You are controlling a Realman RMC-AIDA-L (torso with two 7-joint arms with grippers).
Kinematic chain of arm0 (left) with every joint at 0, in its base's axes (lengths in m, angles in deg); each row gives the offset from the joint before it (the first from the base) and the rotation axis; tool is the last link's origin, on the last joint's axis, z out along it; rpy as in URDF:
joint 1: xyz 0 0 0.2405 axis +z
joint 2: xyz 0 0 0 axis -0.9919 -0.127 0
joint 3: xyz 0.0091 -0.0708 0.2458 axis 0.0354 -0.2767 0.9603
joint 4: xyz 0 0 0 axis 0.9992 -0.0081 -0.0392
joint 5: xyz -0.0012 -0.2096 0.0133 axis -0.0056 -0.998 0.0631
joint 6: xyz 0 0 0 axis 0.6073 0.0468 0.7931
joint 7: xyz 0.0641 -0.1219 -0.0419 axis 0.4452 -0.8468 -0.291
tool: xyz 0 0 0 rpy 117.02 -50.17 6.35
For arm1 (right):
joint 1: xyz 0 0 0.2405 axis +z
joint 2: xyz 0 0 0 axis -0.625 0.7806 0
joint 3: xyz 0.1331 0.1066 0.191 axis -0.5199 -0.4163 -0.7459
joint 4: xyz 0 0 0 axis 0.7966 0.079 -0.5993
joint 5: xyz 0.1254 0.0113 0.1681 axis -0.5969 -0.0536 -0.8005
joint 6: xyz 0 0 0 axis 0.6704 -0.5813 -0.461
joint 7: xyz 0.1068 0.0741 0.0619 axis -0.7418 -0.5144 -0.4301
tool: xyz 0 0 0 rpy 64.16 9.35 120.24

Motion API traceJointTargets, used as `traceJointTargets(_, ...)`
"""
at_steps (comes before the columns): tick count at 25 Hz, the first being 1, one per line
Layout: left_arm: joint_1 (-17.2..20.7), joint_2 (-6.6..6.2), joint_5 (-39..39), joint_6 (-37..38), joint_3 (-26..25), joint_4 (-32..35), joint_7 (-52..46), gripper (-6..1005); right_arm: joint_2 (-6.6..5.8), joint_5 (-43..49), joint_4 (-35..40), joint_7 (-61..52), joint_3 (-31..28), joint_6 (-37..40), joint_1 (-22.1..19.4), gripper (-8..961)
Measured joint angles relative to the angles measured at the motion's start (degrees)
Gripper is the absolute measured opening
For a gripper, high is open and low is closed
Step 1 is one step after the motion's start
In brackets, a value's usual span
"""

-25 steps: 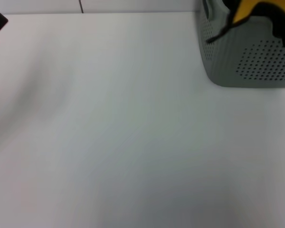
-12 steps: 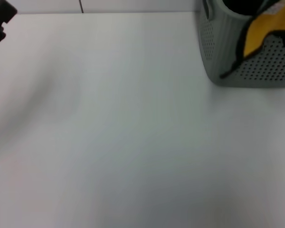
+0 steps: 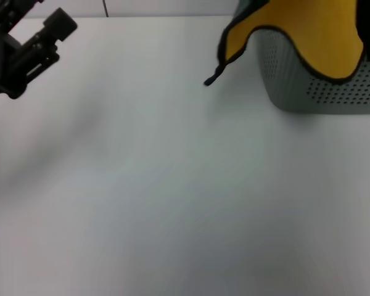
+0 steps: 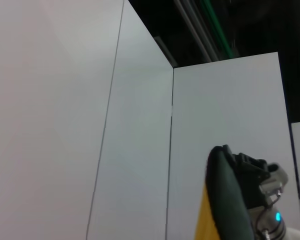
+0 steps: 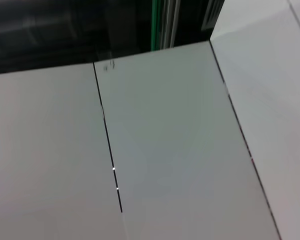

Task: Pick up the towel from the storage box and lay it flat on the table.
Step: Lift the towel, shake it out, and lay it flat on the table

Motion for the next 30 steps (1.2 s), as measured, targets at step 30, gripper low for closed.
traceJointTargets(30, 0.0, -1.0, -12.6, 2.4, 5.7, -1.0, -0.5, 737, 3.14, -2.3, 6.7, 1.2, 6.6, 3.1, 7.5, 8)
